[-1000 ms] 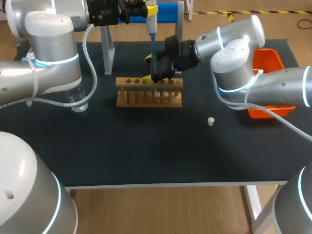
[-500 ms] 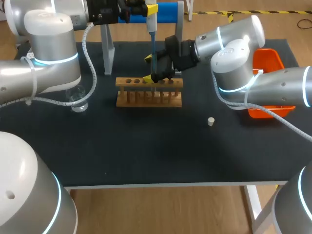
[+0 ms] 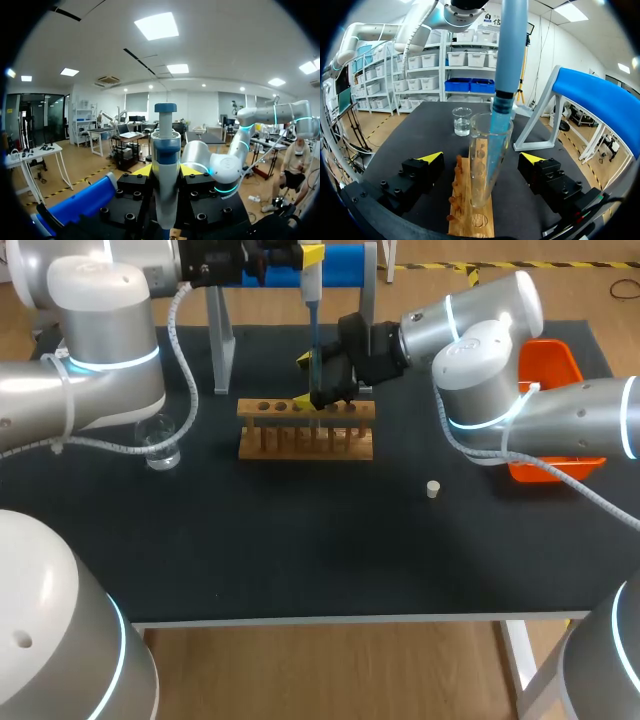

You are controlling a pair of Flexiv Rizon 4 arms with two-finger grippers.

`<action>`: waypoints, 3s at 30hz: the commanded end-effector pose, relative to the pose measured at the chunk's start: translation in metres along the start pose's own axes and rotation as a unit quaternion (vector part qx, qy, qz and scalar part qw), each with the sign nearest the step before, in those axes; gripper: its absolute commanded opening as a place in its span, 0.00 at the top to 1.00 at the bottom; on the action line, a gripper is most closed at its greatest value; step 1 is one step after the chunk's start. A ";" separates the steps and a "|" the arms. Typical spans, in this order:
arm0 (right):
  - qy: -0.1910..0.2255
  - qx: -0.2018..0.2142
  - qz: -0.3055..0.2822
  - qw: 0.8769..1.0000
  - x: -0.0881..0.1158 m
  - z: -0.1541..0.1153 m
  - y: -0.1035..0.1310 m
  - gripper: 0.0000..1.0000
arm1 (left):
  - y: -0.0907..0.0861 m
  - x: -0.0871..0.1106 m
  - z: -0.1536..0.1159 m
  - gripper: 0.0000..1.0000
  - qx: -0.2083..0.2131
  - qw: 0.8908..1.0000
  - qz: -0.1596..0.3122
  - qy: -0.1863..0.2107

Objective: Invert the test tube, pick up the pipette, mount the tip to pipette, aspirate from beaker and dispense into the tube, eject the tip, return the pipette, and cap with the stopper.

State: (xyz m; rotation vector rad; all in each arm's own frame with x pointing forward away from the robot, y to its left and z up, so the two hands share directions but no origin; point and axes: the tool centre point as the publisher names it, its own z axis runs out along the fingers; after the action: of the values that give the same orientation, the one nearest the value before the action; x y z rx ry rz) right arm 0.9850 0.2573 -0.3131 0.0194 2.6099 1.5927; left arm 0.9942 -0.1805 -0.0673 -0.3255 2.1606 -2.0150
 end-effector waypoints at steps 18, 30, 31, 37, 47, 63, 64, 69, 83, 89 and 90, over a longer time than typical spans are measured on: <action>0.001 0.001 0.000 1.000 -0.001 0.000 0.000 0.00 | -0.015 0.008 0.001 1.00 -0.010 1.000 0.009 -0.002; 0.001 0.001 0.000 1.000 -0.001 0.000 0.000 0.00 | -0.024 0.014 0.003 1.00 -0.014 1.000 0.018 0.000; 0.001 0.001 0.000 1.000 -0.001 0.000 0.000 0.00 | -0.025 0.015 0.003 1.00 -0.015 1.000 0.019 0.001; 0.001 0.001 0.000 1.000 -0.001 0.000 0.000 0.00 | -0.030 0.019 0.004 1.00 -0.018 1.000 0.024 0.001; 0.001 0.001 0.000 1.000 -0.001 0.000 0.000 0.00 | -0.039 0.025 0.005 1.00 -0.022 0.999 0.035 -0.001; 0.001 0.001 0.000 1.000 -0.001 0.000 0.000 0.00 | -0.056 0.031 0.005 1.00 -0.023 0.998 0.052 -0.007; 0.001 0.001 0.000 1.000 -0.001 0.000 0.000 0.00 | -0.057 0.031 0.005 1.00 -0.023 0.998 0.053 -0.007; 0.001 0.001 0.000 1.000 -0.001 0.000 0.000 0.00 | -0.062 0.034 0.005 1.00 -0.023 0.998 0.059 -0.007; 0.001 0.001 0.000 1.000 -0.001 0.000 0.000 0.00 | -0.065 0.038 -0.046 1.00 -0.027 0.996 0.067 -0.051; 0.001 0.001 0.000 1.000 -0.001 0.000 0.000 0.00 | -0.042 0.044 -0.104 1.00 -0.036 0.994 0.052 -0.090; 0.001 0.001 0.000 1.000 -0.001 0.000 0.000 0.00 | -0.036 0.047 -0.113 1.00 -0.038 0.994 0.048 -0.095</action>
State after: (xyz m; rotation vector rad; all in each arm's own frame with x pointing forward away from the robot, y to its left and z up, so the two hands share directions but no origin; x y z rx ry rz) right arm 0.9851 0.2574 -0.3131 0.0194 2.6100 1.5925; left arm 0.9555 -0.1297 -0.0156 -0.3801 2.1151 -1.7818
